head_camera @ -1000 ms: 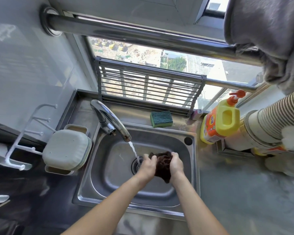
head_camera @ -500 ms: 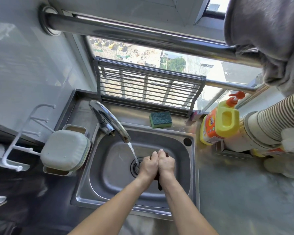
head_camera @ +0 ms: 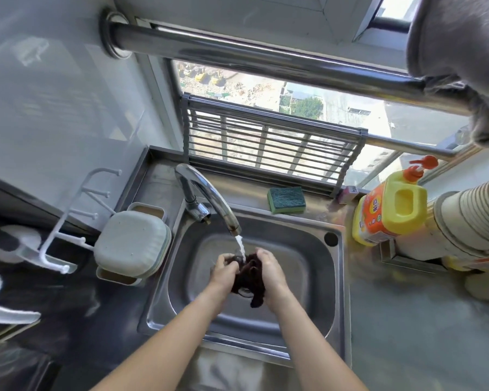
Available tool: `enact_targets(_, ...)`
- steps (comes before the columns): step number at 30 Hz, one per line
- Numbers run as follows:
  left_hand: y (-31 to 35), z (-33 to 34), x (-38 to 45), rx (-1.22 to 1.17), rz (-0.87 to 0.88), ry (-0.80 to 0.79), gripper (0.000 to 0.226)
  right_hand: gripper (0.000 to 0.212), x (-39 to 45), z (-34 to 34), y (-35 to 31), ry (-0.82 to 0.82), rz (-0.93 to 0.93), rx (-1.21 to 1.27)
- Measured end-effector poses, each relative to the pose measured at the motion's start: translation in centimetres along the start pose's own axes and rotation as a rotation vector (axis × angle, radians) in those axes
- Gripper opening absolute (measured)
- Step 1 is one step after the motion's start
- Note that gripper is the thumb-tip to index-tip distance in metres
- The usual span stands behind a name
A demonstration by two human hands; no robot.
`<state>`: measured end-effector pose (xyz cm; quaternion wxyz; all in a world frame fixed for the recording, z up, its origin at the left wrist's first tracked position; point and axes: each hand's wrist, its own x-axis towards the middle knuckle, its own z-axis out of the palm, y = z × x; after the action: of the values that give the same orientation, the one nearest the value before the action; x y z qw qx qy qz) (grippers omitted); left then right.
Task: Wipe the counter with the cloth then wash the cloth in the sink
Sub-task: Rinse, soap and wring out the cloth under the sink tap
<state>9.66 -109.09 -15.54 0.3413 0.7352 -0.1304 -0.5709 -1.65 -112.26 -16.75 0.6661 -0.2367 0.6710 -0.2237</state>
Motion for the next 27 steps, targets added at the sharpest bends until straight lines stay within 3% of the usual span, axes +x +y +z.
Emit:
enact_targets(2, 0.5, -0.4, 1.3, 0.018, 0.001, 0.060, 0.020, 0.023, -0.6, 1.7, -0.3, 0.016, -0.118, -0.021)
enact_targets(7, 1.8, -0.1, 1.4, 0.071, 0.070, 0.104, 0.011, 0.019, -1.2, 4.3, -0.7, 0.047, -0.275, 0.007)
enact_targets(12, 2.0, 0.2, 0.2, 0.143, 0.238, 0.115, 0.023, 0.008, -1.7, 5.2, -0.6, 0.135, -0.340, -0.071)
enact_targets(20, 1.1, -1.2, -0.3, 0.131, 0.377, 0.008, 0.055, 0.038, -1.6, 5.5, -1.0, 0.252, -0.215, -0.237)
enact_targets(25, 0.3, -2.0, -0.4, 0.180, 0.429, -0.165, 0.037, 0.061, -2.1, 3.9, -3.5, 0.171, 0.176, 0.189)
enact_targets(27, 0.5, -2.6, 0.3, 0.113, 0.319, -0.134, 0.032, 0.053, -2.4, 3.0, -3.7, 0.068, 0.232, 0.280)
